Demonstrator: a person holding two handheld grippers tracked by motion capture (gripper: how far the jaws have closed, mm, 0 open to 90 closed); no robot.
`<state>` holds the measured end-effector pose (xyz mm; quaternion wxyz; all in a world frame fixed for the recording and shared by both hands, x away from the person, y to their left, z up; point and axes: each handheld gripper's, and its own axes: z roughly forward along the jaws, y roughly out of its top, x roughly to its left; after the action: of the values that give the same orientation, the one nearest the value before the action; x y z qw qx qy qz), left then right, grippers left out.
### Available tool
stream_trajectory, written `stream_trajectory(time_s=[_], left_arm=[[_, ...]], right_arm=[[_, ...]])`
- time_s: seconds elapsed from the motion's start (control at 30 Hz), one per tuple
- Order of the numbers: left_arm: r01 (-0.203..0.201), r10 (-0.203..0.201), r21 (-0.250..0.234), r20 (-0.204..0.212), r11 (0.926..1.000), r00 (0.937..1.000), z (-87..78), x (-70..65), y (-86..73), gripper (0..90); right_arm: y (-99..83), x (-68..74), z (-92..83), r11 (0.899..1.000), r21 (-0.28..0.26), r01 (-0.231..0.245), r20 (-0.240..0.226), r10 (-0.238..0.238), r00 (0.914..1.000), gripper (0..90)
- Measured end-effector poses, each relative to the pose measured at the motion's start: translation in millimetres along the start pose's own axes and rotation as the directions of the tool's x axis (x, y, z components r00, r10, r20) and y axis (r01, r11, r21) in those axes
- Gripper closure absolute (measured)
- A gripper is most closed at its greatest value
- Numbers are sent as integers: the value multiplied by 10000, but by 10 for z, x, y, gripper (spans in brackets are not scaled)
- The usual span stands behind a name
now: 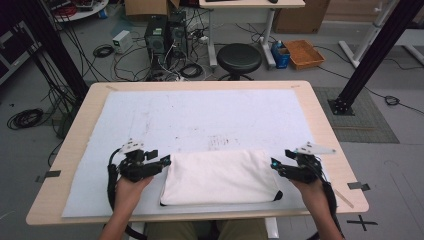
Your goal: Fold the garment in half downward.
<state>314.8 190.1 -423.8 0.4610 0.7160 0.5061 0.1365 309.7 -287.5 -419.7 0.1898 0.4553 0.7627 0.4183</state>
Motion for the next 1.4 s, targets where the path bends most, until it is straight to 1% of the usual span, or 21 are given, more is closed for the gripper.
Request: stream_trajectory(time_s=[0.1, 0.17, 0.2, 0.23, 0.27, 0.3, 0.33, 0.4, 0.47, 0.57, 0.67, 0.73, 0.8, 0.87, 0.97, 1.07, 1.1, 1.13, 1.2, 1.3, 1.4], left_arm=[[87, -64, 694, -337, 9975, 9994, 275, 60, -11, 398], [21, 8, 927, -318, 9957, 9995, 361, 66, -45, 400], [-176, 214, 857, -435, 9962, 9988, 370, 56, -59, 418], [-438, 466, 859, -307, 9953, 9984, 364, 55, -68, 504], [-594, 589, 855, 81, 9946, 9982, 367, 52, -78, 660], [-753, 760, 860, -47, 9934, 9971, 364, 27, -78, 783], [-854, 868, 827, -136, 9929, 9961, 367, 8, -76, 867], [-528, 534, 618, -80, 9967, 9985, 362, 13, -62, 871], [-81, 81, 52, 66, 10000, 9999, 344, 23, -38, 873], [282, -271, -544, 211, 9981, 9994, 369, 11, 22, 874], [327, -325, -757, 50, 9966, 9995, 441, 12, 76, 875], [553, -540, -715, 210, 9959, 9983, 519, 25, 101, 875], [400, -386, -684, 221, 9969, 9990, 590, -1, 112, 874], [212, -202, -654, 170, 9976, 9997, 636, -26, 116, 874], [301, -285, -773, 226, 9966, 9993, 648, -20, 114, 870], [279, -265, -1003, 152, 9946, 9995, 580, 3, 114, 748], [325, -311, -1095, 142, 9935, 9994, 536, 15, 110, 672], [339, -327, -1236, 115, 9917, 9994, 485, 29, 102, 604], [341, -323, -1496, 144, 9882, 9994, 369, 58, 66, 525], [359, -335, -1629, 175, 9860, 9993, 208, 89, -14, 472], [414, -351, -1641, 411, 9856, 9985, 81, 98, -98, 472]], right_arm=[[107, 5, 352, 9971, 753, 114, -383, -85, 9992, 413], [126, 12, 536, 9908, 1307, 344, -386, -296, 9988, 479], [124, 8, 598, 9866, 1578, 402, -381, -346, 9987, 564], [120, -2, 626, 9868, 1562, 426, -519, -349, 9980, 647], [117, -10, 627, 9871, 1488, 583, -671, -488, 9966, 751], [116, -2, 622, 9857, 1486, 791, -814, -675, 9944, 842], [115, 19, 614, 9835, 1476, 1045, -791, -936, 9925, 865], [124, 27, 597, 9798, 1427, 1399, -485, -1342, 9898, 880], [132, -26, 554, 9861, 1102, 1243, -155, -1233, 9922, 882], [149, -114, 479, 9942, 605, 894, 238, -909, 9956, 882], [165, -186, 437, 9969, 296, 727, 604, -743, 9954, 882], [176, -227, 421, 9977, 134, 662, 920, -671, 9935, 882], [181, -268, 420, 9987, 37, 505, 950, -507, 9942, 882], [171, -271, 446, 9979, 203, 623, 992, -640, 9930, 881], [160, -267, 463, 9969, 304, 720, 1157, -751, 9904, 880], [158, -258, 453, 9965, 287, 783, 1362, -815, 9873, 847], [155, -254, 447, 9963, 239, 822, 1456, -848, 9857, 794], [154, -261, 442, 9967, 166, 797, 1439, -813, 9863, 666], [142, -288, 420, 9993, 27, 371, 1520, -371, 9877, 483], [127, -320, 350, 9992, -340, 206, 1480, -154, 9889, 371], [149, -355, 228, 9974, -715, -67, 1354, 164, 9907, 334]])
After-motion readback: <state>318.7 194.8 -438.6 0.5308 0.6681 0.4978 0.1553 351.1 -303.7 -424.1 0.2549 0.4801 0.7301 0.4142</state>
